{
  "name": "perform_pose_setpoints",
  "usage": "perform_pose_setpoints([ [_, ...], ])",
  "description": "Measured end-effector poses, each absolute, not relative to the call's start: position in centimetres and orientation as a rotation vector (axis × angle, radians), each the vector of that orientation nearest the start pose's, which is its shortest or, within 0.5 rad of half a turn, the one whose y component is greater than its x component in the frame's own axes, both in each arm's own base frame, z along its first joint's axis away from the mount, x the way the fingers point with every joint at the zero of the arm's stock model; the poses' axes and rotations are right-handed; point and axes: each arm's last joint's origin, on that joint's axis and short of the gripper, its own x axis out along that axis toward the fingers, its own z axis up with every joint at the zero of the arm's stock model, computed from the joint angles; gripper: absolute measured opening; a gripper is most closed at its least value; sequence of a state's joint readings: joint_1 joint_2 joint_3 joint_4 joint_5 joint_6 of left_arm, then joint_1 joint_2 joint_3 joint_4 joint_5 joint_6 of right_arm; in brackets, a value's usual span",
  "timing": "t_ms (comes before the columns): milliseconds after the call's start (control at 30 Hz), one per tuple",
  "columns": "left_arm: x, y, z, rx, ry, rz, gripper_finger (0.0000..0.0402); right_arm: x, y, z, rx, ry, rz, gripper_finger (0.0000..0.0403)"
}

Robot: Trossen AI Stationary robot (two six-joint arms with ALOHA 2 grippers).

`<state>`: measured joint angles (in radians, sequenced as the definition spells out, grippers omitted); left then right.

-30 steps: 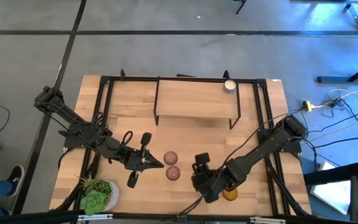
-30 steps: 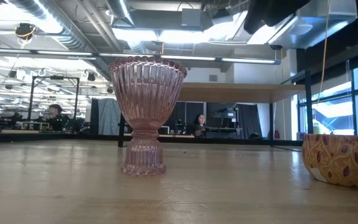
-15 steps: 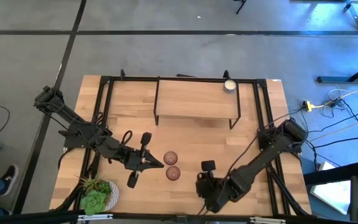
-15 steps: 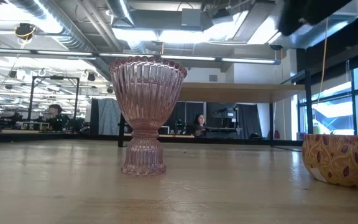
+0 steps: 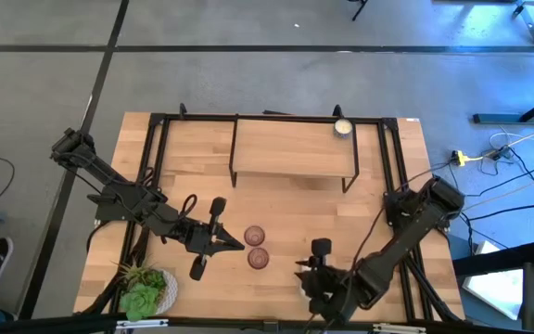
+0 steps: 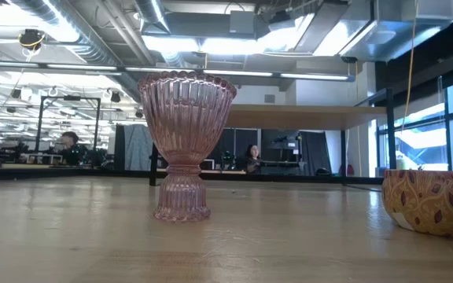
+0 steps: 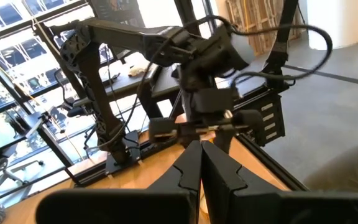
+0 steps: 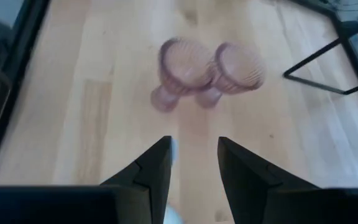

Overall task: Pick & Place candle stick holders
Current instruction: Put the violet candle holder on the shelf aligned with the blue candle

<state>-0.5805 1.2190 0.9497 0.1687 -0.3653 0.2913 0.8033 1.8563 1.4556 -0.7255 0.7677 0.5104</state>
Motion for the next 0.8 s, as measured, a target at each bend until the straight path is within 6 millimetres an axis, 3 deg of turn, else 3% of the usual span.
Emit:
perform_pose_setpoints([
  [233,23.6,-14.3,33.4,0.343,0.057,-0.227,0.0004,28.1,23.2,23.5,-0.272,0.682,-0.149,0.0133],
  [400,23.6,-14.2,33.4,0.341,0.058,-0.227,0.0004,27.8,17.9,24.5,-0.201,0.631,-0.189,0.0133],
  [533,23.6,-14.2,33.4,0.338,0.059,-0.227,0.0004,28.2,12.6,26.2,0.045,0.548,-0.185,0.0133],
  [667,23.6,-14.2,33.3,0.328,0.068,-0.228,0.0004,29.2,7.0,26.6,0.415,0.618,-0.223,0.0133],
  [800,23.6,-14.2,33.3,0.325,0.07,-0.228,0.0004,30.8,4.9,26.6,0.592,0.688,-0.202,0.0133],
])
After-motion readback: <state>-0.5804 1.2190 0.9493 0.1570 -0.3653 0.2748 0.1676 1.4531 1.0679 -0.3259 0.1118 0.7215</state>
